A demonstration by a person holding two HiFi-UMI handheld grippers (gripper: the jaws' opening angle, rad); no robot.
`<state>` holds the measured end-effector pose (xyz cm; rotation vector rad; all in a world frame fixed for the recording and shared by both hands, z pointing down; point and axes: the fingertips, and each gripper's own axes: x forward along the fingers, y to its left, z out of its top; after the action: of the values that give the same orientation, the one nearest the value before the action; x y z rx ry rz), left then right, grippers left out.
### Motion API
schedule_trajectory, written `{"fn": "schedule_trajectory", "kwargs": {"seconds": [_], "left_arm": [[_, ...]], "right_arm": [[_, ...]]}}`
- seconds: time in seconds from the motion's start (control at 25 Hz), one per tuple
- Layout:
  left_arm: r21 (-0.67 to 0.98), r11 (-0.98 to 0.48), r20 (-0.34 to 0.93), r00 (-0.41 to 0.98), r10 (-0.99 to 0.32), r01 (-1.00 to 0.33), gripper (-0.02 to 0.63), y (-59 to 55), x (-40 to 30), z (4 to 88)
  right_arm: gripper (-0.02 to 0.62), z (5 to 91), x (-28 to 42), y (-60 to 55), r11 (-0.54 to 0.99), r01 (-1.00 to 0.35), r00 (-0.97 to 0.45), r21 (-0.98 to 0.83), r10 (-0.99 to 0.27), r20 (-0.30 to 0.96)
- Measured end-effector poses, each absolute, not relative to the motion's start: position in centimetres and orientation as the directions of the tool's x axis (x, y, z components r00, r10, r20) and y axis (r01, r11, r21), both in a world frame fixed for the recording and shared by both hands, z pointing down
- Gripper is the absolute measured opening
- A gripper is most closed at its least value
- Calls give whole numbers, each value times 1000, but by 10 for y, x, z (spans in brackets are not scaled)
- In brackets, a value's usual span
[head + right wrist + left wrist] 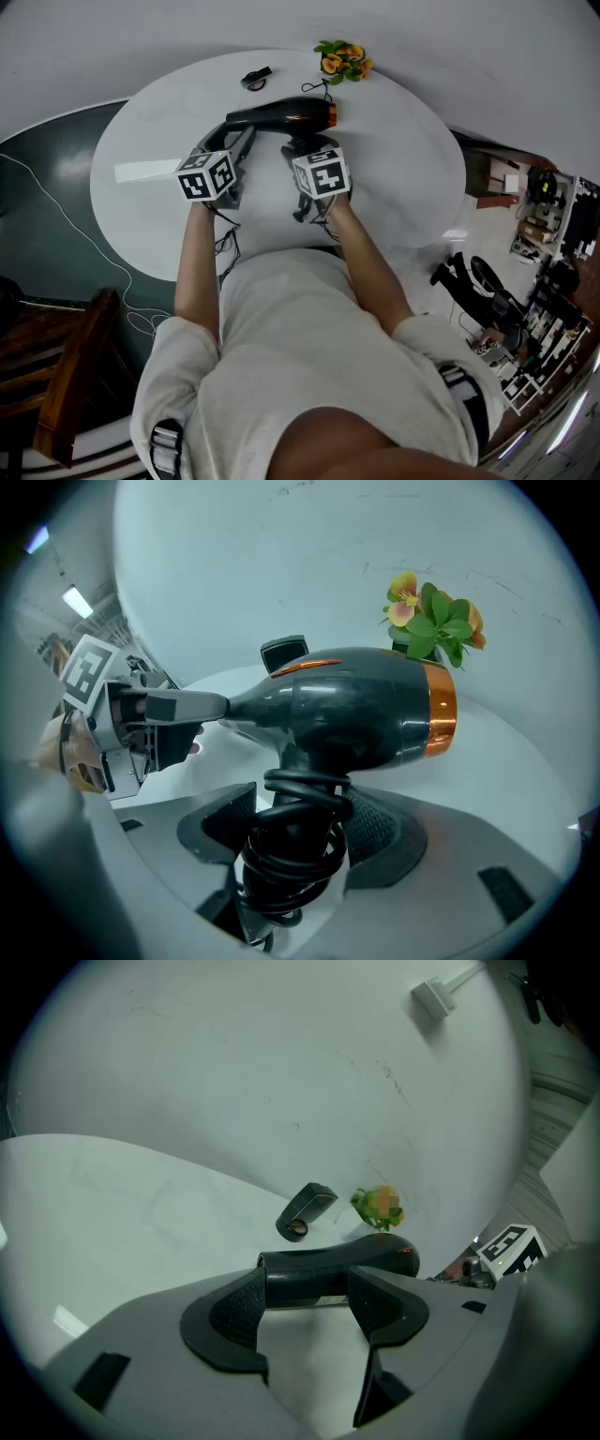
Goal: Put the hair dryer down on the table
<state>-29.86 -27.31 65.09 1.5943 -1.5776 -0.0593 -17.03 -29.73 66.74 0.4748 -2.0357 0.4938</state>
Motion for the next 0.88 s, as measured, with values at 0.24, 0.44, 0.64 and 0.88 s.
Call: {"fn": "schedule_trajectory", "kwargs": {"seconds": [0.24, 0.44, 0.64, 0.88], "left_arm": [[583, 182, 521, 193, -831, -792, 290, -274, -298, 650], [581, 182, 523, 191, -831, -794, 287, -273, -298, 650], [581, 186, 524, 189, -831, -793, 285, -275, -298, 651], [582, 188, 521, 186, -833, -791, 285, -275, -298, 651]], "right_arm": [[281, 669, -169, -298, 840, -518, -475, -163, -124, 871], [281, 671, -169, -298, 838, -519, -477, -170, -119, 871], [281, 674, -169, -299, 835, -521, -477, -177, -113, 871], [281, 676, -168, -300, 834, -521, -474, -182, -106, 874]]}}
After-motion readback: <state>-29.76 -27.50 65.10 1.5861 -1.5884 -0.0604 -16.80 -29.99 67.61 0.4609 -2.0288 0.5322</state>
